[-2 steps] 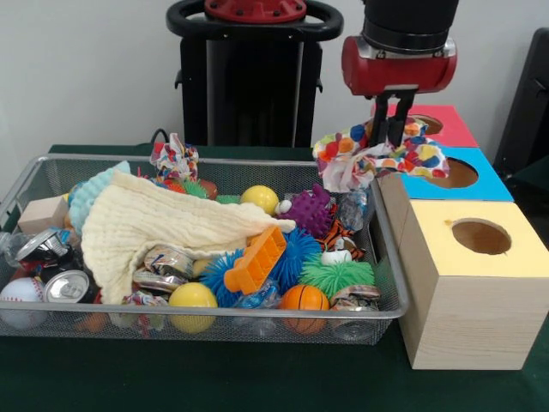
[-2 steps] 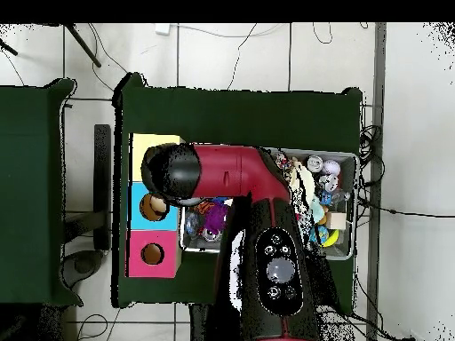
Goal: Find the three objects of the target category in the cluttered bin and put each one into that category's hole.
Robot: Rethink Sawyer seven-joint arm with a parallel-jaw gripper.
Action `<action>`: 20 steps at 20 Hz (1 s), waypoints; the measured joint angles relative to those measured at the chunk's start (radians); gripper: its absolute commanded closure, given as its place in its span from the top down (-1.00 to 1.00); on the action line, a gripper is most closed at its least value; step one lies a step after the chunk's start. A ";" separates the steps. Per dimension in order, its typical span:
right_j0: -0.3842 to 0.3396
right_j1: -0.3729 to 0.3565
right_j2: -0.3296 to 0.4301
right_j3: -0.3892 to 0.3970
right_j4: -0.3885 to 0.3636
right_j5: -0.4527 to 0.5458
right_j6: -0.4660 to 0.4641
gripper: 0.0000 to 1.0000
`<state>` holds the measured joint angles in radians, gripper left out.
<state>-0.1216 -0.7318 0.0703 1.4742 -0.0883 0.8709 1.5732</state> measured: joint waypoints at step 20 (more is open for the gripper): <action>0.095 0.047 -0.008 -0.093 0.034 0.000 0.001 -1.00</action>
<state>-0.0265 -0.6846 0.0618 1.3808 -0.0546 0.8709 1.5738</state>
